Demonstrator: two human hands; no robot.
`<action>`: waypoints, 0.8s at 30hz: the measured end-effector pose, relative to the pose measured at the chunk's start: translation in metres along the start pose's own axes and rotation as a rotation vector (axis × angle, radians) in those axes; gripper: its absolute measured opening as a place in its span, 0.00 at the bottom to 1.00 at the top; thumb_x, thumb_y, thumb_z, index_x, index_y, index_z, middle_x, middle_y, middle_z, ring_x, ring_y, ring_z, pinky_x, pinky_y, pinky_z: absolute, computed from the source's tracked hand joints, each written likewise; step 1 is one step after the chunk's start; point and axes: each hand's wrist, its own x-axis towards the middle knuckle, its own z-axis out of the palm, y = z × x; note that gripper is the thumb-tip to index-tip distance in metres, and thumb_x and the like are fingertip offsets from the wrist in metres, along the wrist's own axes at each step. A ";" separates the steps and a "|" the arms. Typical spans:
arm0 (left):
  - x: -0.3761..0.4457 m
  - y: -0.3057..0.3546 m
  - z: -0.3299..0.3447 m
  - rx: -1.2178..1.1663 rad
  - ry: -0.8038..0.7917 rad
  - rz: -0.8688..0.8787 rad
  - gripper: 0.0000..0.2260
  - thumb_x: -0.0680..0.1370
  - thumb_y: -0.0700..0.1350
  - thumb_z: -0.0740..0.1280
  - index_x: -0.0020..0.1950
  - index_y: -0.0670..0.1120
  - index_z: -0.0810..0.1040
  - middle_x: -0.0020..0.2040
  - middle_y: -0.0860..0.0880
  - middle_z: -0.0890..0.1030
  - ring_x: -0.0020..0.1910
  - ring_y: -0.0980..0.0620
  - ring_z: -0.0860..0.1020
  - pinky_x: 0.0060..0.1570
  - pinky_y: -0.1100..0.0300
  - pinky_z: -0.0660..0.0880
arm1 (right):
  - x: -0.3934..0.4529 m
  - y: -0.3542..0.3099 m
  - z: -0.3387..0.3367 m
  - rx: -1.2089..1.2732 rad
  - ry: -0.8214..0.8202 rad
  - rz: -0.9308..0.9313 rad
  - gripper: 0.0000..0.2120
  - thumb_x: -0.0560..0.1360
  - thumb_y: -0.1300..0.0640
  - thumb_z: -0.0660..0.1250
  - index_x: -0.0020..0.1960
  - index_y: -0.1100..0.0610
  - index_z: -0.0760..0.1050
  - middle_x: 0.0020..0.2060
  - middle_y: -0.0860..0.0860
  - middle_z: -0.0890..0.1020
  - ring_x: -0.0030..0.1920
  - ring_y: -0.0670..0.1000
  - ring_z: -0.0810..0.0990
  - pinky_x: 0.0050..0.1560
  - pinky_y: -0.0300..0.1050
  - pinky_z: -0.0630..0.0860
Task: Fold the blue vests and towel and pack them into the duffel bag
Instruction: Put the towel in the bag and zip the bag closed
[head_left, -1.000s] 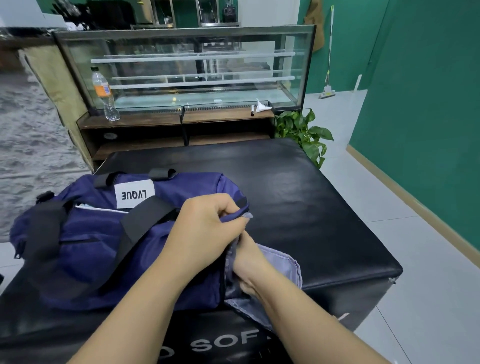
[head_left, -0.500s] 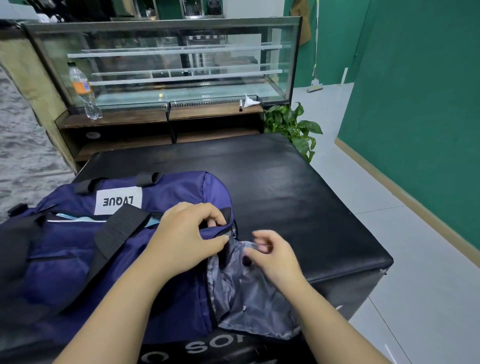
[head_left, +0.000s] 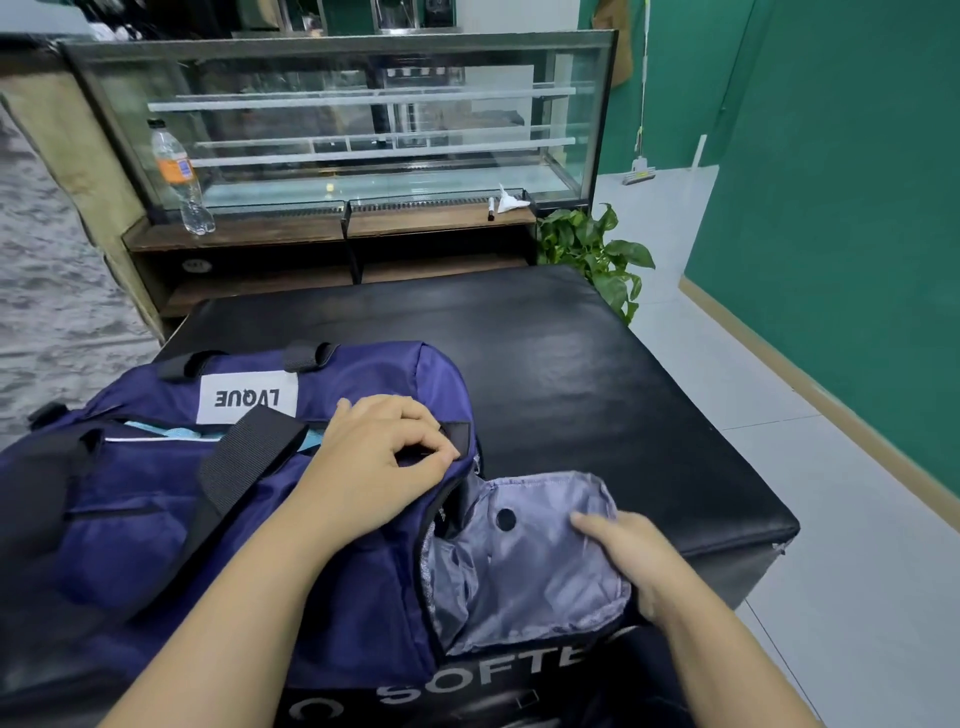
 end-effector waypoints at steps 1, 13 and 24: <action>0.000 0.000 -0.001 0.016 -0.036 -0.026 0.04 0.71 0.59 0.66 0.39 0.64 0.80 0.50 0.68 0.75 0.61 0.68 0.63 0.72 0.44 0.50 | -0.002 -0.008 -0.001 0.109 -0.006 -0.032 0.04 0.75 0.63 0.68 0.45 0.64 0.81 0.40 0.60 0.85 0.43 0.59 0.84 0.50 0.55 0.79; 0.011 0.031 -0.006 -0.088 -0.208 -0.025 0.24 0.72 0.41 0.67 0.66 0.61 0.72 0.66 0.68 0.66 0.75 0.65 0.48 0.63 0.69 0.55 | 0.002 -0.116 0.034 0.052 0.108 -0.438 0.10 0.74 0.57 0.67 0.39 0.62 0.70 0.35 0.56 0.71 0.36 0.51 0.70 0.38 0.44 0.66; 0.048 0.045 0.027 -0.242 -0.236 -0.023 0.31 0.73 0.38 0.66 0.73 0.53 0.61 0.73 0.58 0.66 0.77 0.59 0.47 0.69 0.65 0.54 | -0.001 -0.115 0.045 -0.410 0.101 -0.538 0.12 0.75 0.53 0.67 0.45 0.62 0.71 0.37 0.53 0.70 0.34 0.50 0.67 0.30 0.40 0.62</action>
